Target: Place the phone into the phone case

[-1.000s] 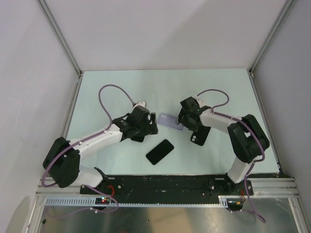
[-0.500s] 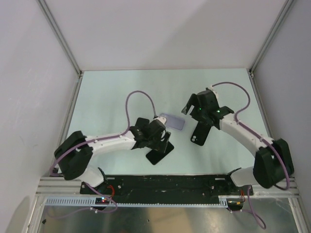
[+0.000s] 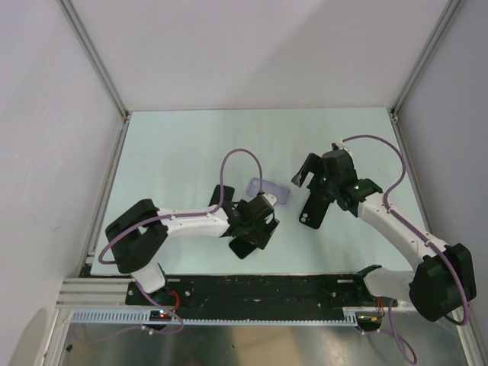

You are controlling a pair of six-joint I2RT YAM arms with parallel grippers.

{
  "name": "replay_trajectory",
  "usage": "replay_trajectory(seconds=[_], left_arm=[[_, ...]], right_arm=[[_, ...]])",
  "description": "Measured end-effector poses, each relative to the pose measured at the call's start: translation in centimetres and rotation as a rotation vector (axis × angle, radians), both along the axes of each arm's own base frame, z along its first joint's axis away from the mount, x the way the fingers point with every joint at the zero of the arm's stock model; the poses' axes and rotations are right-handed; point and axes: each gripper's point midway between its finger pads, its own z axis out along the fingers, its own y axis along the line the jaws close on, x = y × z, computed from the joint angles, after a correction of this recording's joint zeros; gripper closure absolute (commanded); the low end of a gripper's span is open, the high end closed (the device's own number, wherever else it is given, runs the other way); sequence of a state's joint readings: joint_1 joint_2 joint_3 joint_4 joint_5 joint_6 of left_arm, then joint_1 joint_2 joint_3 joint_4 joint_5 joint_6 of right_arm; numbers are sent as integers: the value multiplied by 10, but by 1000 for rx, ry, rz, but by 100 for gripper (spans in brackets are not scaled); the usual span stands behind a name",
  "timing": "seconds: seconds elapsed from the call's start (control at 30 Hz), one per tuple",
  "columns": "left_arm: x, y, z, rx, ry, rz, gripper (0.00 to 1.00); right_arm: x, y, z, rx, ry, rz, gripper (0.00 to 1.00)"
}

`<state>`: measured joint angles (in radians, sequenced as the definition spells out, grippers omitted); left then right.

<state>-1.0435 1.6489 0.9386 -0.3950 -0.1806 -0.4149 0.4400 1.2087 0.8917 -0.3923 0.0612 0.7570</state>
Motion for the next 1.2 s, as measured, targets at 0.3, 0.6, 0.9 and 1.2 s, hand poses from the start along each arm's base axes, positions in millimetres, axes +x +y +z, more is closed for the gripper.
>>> replay_trajectory(seconds=[0.3, 0.6, 0.9, 1.2], left_arm=[[-1, 1, -4, 41, -26, -60, 6], [1, -10, -8, 9, -39, -113, 31], [0, -20, -6, -40, -66, -203, 41], [-5, -38, -3, -123, -85, -324, 47]], right_arm=[[-8, 10, -12, 2, 32, 87, 6], [-28, 31, -28, 46, 91, 243, 8], [-53, 35, -55, 91, 192, 319, 8], [-69, 35, -76, 206, 270, 357, 15]])
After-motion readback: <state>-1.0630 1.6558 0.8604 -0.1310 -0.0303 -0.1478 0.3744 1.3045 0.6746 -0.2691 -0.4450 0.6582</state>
